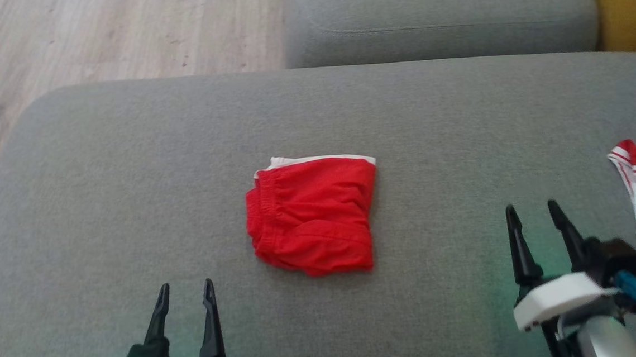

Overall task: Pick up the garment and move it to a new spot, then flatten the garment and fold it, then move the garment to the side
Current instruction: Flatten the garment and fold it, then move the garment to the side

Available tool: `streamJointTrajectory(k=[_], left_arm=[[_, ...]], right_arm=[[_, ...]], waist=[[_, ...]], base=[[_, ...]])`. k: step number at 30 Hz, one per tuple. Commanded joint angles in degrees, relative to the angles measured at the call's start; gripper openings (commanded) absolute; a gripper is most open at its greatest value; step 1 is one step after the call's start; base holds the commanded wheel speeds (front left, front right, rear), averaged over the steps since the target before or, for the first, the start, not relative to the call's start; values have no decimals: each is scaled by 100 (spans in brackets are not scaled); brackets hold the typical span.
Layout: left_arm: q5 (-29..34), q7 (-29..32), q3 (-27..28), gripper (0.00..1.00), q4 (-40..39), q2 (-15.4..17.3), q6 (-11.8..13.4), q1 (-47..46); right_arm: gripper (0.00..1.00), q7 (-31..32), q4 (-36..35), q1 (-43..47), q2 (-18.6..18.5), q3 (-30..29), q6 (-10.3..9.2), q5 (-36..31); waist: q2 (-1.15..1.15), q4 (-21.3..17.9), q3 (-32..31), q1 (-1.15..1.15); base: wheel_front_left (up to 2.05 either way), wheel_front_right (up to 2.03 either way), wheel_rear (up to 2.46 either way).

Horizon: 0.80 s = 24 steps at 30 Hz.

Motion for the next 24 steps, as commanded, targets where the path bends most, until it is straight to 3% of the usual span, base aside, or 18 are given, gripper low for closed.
streamJointTrajectory(k=[1,12,20,24], left_arm=[[40,-29,227,100,-220,22,-29,-120],[60,-29,75,100,-266,22,-68,-119],[-17,-29,-299,100,-198,22,-137,-244],[-30,-29,-510,100,-159,22,-152,-334]], right_arm=[[100,-77,-203,-116,-14,153,1,40],[100,-77,-73,-92,-12,416,1,170],[100,-26,827,-962,-12,1634,1,1073],[100,31,1398,-1560,-12,1846,1,1373]], waist=[[0,-62,-16,1],[0,58,15,1],[0,608,358,1],[0,981,560,1]], base=[[0,0,0],[0,0,0],[0,0,0],[0,0,0]])
